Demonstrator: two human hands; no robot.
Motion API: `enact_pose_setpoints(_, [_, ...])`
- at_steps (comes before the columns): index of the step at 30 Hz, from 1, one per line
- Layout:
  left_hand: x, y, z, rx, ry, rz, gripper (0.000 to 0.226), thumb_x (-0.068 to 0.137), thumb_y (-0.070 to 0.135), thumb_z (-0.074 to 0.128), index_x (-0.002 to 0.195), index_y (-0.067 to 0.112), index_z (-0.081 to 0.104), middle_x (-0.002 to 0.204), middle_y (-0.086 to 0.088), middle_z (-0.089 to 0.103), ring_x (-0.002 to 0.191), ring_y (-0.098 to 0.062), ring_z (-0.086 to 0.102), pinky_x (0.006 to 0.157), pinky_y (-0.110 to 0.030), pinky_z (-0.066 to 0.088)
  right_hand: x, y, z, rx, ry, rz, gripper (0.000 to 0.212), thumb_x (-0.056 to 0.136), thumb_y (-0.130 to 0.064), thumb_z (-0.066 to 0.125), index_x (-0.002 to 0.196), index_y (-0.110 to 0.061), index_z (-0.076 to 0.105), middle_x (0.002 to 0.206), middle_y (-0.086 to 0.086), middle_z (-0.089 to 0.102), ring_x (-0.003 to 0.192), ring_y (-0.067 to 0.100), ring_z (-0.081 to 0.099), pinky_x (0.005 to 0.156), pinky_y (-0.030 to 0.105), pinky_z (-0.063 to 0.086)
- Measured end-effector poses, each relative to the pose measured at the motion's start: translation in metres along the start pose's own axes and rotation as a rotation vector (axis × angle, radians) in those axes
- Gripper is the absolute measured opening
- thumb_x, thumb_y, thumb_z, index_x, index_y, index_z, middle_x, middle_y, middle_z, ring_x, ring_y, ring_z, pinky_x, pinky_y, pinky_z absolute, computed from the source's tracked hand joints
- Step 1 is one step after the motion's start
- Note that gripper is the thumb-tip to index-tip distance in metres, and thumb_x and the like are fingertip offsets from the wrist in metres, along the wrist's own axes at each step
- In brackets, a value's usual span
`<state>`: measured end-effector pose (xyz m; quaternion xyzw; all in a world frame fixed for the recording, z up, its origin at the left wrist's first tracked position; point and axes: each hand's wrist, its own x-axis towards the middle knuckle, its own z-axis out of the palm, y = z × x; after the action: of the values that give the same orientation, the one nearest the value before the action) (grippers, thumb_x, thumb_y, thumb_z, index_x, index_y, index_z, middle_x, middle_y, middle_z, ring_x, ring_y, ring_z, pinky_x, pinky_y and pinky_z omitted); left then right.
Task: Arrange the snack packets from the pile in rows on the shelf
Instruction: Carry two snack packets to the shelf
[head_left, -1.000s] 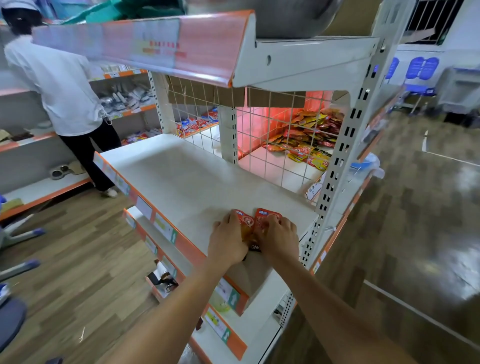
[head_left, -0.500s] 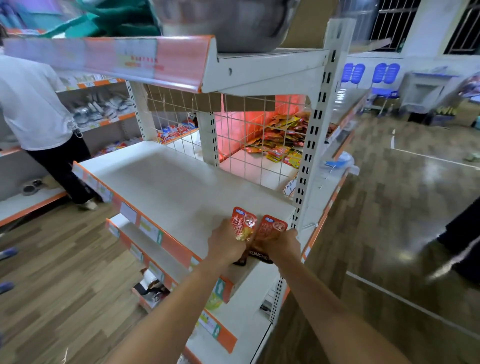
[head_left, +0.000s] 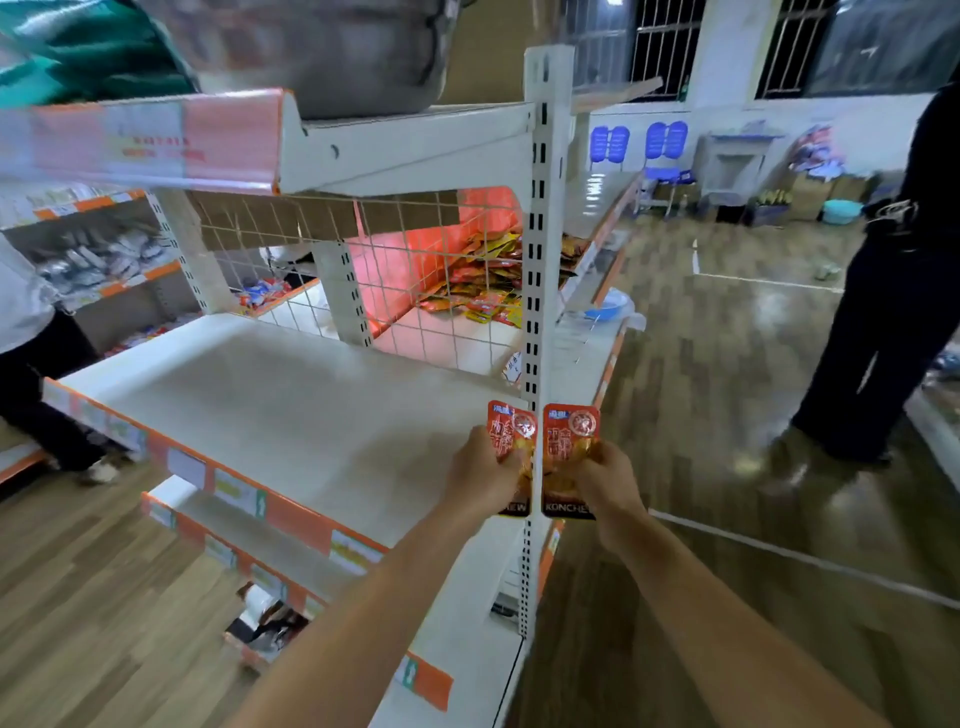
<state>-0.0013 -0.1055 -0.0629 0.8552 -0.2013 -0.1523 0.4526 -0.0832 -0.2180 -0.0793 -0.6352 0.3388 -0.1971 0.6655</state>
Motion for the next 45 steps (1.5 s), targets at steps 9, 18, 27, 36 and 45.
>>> enact_pose_setpoints(9, [0.013, 0.037, 0.083, 0.001, -0.109, 0.075, 0.025, 0.095, 0.037, 0.054, 0.111, 0.022, 0.043, 0.101, 0.005, 0.057, 0.09, -0.013, 0.061, 0.059, -0.019, 0.044, 0.018, 0.01, -0.08, 0.162, 0.136, 0.002, 0.013, 0.095, -0.029, 0.055, 0.095, -0.02, 0.064, 0.086, -0.002, 0.073, 0.074, 0.012, 0.072, 0.062, 0.026, 0.054])
enact_pose_setpoints(18, [0.056, 0.093, 0.19, -0.085, -0.127, 0.014, 0.034, 0.088, 0.042, 0.063, 0.112, 0.025, 0.047, 0.105, 0.006, 0.059, 0.083, -0.006, 0.056, 0.059, -0.015, 0.042, 0.087, 0.015, -0.184, 0.138, 0.216, 0.054, 0.016, 0.096, -0.036, 0.053, 0.097, -0.023, 0.062, 0.088, -0.005, 0.071, 0.077, 0.009, 0.07, 0.062, 0.022, 0.052])
enact_pose_setpoints(27, [0.105, 0.164, 0.29, -0.12, -0.106, -0.004, 0.057, 0.079, 0.032, 0.077, 0.125, 0.021, 0.046, 0.114, 0.001, 0.059, 0.1, -0.015, 0.059, 0.088, -0.034, 0.052, 0.165, -0.01, -0.29, 0.055, 0.261, 0.067, 0.012, 0.095, -0.041, 0.053, 0.093, -0.03, 0.057, 0.09, -0.008, 0.068, 0.081, 0.008, 0.067, 0.058, 0.019, 0.046])
enact_pose_setpoints(36, [0.152, 0.205, 0.357, -0.126, -0.154, 0.029, 0.046, 0.081, 0.031, 0.075, 0.118, 0.026, 0.048, 0.108, 0.007, 0.06, 0.092, -0.011, 0.06, 0.081, -0.028, 0.05, 0.221, -0.011, -0.348, 0.012, 0.241, 0.086, 0.028, 0.096, -0.04, 0.053, 0.114, -0.019, 0.058, 0.101, -0.003, 0.068, 0.091, 0.013, 0.065, 0.081, 0.031, 0.054])
enact_pose_setpoints(45, [0.254, 0.249, 0.429, -0.227, -0.217, -0.039, 0.049, 0.085, 0.031, 0.071, 0.126, 0.022, 0.046, 0.115, 0.002, 0.06, 0.104, -0.016, 0.06, 0.092, -0.035, 0.05, 0.335, -0.024, -0.4, -0.076, 0.314, 0.103, 0.031, 0.095, -0.041, 0.053, 0.118, -0.02, 0.053, 0.109, 0.0, 0.063, 0.097, 0.016, 0.062, 0.089, 0.038, 0.053])
